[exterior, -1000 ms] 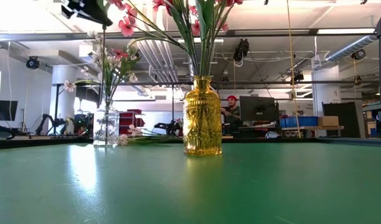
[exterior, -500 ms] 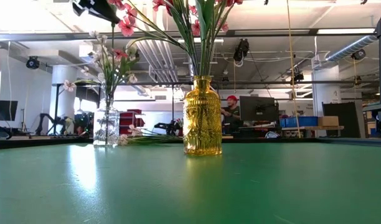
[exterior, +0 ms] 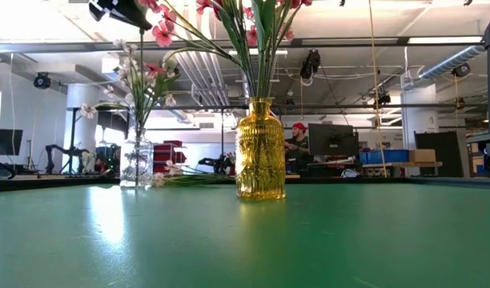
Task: Sort flowers into vase by color
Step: Put the white tulip into the transparent vase
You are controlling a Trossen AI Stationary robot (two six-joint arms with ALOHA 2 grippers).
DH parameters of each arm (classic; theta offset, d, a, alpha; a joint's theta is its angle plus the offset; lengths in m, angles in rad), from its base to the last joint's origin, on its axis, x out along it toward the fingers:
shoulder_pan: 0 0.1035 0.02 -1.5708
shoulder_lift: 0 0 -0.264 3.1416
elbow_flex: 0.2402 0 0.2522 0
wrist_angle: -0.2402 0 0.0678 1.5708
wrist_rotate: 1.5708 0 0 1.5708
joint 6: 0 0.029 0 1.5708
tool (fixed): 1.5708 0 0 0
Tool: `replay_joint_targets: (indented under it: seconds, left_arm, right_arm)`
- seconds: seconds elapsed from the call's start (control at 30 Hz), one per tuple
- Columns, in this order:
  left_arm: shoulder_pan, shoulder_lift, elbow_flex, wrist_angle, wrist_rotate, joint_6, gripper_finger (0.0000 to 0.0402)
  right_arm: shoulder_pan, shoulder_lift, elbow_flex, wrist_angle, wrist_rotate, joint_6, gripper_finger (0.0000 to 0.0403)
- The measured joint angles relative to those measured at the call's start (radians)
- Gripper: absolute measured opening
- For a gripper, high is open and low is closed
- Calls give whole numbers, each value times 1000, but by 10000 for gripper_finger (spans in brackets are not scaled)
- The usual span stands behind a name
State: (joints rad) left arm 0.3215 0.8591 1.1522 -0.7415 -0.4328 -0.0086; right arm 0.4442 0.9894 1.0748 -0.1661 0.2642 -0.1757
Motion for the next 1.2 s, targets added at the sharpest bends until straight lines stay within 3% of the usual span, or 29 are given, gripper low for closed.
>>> replay_joint_targets:
  seconds: [0.27, 0.47, 1.2]
  left_arm:
    - [29, 38, 0, -30, 5, -9, 0]
    - [75, 78, 0, -18, 85, -2, 0]
    - [183, 141, -9, -20, 114, 10, 0]
  right_arm:
    - [0, 0, 0, 0, 0, 0, 233]
    - [0, 0, 0, 0, 0, 5, 233]
    - [0, 0, 0, -11, 0, 36, 233]
